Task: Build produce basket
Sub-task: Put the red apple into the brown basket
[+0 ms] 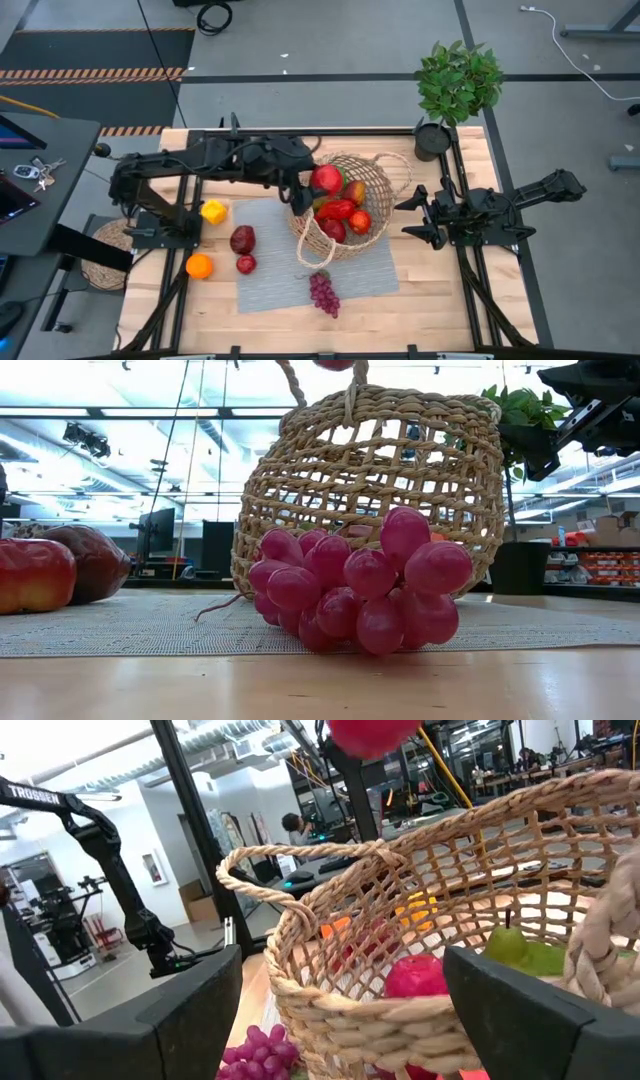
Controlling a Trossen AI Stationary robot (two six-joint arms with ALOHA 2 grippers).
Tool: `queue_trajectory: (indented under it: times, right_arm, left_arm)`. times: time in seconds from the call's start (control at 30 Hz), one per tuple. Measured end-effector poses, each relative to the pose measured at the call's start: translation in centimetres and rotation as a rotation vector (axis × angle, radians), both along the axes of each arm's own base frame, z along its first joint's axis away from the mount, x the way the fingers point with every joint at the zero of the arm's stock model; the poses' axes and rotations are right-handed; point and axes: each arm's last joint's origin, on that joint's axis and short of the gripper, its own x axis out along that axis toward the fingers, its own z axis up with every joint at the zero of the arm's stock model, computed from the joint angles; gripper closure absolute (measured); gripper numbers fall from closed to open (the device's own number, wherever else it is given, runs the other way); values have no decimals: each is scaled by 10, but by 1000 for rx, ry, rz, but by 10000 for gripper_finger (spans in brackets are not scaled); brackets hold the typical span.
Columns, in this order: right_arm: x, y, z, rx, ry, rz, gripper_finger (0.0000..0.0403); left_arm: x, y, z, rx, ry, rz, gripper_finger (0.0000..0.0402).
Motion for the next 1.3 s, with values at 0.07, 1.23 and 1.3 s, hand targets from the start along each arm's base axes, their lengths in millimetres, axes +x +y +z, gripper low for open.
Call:
queue_trajectory:
  times: [0.07, 1.23, 1.3]
  right_arm:
    - [0, 0, 0, -1, 2, 0, 55]
    - [1, 0, -1, -1, 7, 0, 55]
    - [1, 0, -1, -2, 8, 0, 55]
  left_arm:
    - [9, 0, -3, 19, -13, -21, 70]
    - [77, -42, -73, 924, 305, -556, 70]
    - [77, -44, -73, 1011, 324, -626, 70]
